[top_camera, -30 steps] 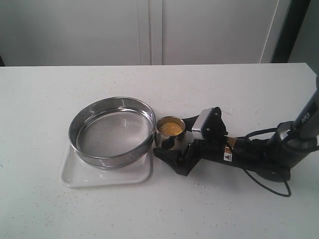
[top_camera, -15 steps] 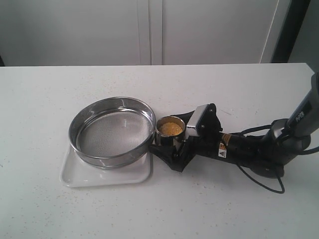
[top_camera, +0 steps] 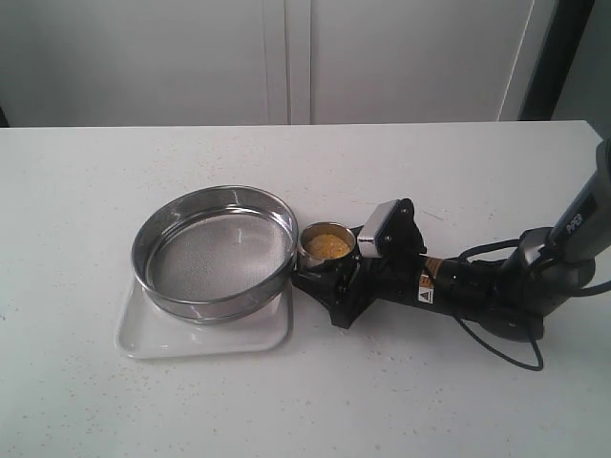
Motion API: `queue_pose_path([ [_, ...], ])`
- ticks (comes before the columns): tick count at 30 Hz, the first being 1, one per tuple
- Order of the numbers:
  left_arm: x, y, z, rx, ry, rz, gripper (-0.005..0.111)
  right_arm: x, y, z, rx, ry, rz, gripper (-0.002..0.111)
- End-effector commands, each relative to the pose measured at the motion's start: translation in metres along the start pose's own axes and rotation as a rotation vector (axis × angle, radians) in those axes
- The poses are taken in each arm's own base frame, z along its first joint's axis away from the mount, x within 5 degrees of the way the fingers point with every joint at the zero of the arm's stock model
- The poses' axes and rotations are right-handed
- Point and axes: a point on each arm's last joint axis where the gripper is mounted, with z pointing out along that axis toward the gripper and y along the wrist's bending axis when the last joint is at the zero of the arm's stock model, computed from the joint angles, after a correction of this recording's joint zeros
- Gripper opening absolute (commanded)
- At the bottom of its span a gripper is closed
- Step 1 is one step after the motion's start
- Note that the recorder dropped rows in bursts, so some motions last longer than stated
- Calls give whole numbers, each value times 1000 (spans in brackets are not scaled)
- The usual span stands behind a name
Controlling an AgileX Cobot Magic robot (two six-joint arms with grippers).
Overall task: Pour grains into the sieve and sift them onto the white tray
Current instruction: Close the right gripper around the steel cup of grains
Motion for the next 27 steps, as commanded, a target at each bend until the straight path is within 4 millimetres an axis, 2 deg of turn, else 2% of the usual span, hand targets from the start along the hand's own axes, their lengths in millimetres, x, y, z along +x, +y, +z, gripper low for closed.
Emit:
queue_pose_path([
  [1,3,0,1,4,13,-6,0,1,0,1,-1,7,24,14],
  [11,3,0,1,4,13,-6,0,1,-1,0,3,6,51,0],
  [27,3,0,1,4,13,-6,0,-9,-1,-1,7,7,50,0],
])
